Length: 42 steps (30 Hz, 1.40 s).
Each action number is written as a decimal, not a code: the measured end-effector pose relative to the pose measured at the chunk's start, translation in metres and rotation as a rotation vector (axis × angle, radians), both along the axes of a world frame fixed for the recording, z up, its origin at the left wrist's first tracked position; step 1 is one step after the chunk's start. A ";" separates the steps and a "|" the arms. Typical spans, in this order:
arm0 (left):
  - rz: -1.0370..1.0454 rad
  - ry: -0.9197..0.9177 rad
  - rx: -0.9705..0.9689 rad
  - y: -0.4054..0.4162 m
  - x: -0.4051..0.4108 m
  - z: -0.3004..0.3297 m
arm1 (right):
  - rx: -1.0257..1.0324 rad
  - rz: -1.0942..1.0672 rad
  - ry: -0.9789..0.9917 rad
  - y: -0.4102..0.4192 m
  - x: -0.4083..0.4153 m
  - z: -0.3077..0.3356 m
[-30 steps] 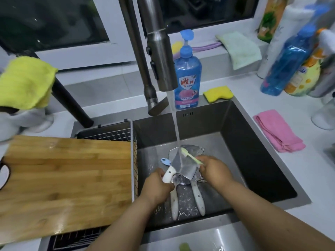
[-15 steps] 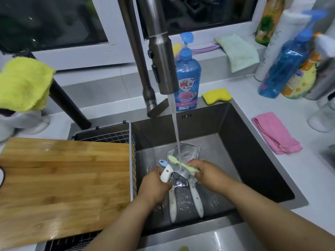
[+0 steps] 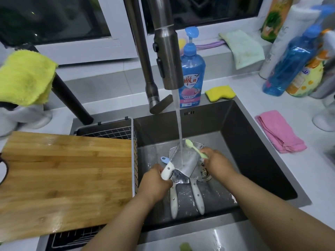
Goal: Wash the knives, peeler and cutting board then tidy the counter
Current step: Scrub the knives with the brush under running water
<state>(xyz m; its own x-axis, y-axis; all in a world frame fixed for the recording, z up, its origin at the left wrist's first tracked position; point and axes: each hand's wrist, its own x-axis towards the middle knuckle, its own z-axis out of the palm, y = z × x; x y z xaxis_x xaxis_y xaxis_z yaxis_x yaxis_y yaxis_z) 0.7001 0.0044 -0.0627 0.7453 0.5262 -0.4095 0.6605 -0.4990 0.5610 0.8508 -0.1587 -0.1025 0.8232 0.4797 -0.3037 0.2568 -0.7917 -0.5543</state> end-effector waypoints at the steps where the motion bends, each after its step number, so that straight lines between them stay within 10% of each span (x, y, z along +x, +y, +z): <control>1: -0.003 0.008 0.008 0.000 -0.001 0.000 | -0.016 0.001 0.016 -0.002 0.000 -0.001; 17: -0.003 0.017 -0.090 -0.002 -0.005 -0.005 | 0.059 0.079 0.035 0.000 -0.020 0.001; 31: 0.392 0.003 -1.155 -0.012 0.001 0.010 | 0.288 0.025 0.080 -0.015 -0.054 0.014; 42: 0.007 -0.063 -0.599 -0.012 -0.004 0.007 | 0.146 0.177 0.066 -0.010 -0.039 0.040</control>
